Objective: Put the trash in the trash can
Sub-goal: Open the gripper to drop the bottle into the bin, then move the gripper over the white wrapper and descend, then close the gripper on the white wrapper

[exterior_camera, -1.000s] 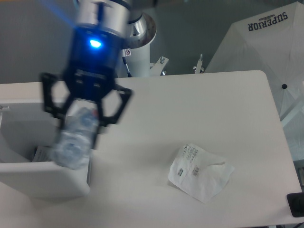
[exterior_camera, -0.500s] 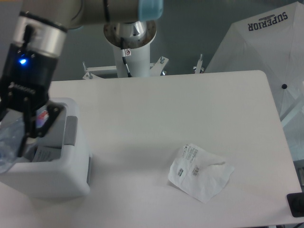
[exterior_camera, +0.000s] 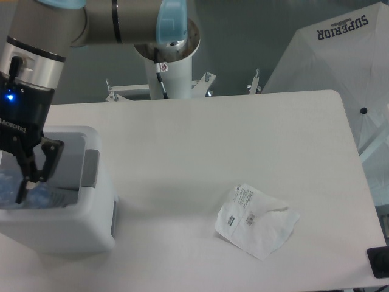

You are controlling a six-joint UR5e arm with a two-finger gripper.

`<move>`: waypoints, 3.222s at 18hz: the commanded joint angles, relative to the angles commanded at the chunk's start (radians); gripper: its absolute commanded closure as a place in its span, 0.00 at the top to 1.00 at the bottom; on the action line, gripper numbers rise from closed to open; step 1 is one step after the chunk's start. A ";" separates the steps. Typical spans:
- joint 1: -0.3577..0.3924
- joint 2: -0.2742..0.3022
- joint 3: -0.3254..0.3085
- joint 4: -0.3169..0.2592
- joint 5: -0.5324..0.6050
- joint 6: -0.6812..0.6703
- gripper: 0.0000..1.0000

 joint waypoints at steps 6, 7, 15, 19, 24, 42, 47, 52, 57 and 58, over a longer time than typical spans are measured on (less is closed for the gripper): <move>0.310 0.071 -0.090 -0.029 0.020 -0.008 1.00; 0.342 0.080 -0.113 -0.031 0.034 -0.008 1.00; 0.440 0.029 -0.291 -0.025 0.296 0.282 1.00; 0.419 -0.087 -0.319 -0.023 0.443 0.423 1.00; 0.378 -0.164 -0.321 -0.020 0.506 0.446 1.00; 0.295 -0.299 -0.296 -0.014 0.514 0.445 1.00; 0.296 -0.334 -0.253 -0.015 0.514 0.459 0.98; 0.301 -0.345 -0.253 -0.015 0.517 0.486 0.89; 0.304 -0.359 -0.249 -0.015 0.517 0.489 0.53; 0.310 -0.359 -0.249 -0.018 0.517 0.494 0.34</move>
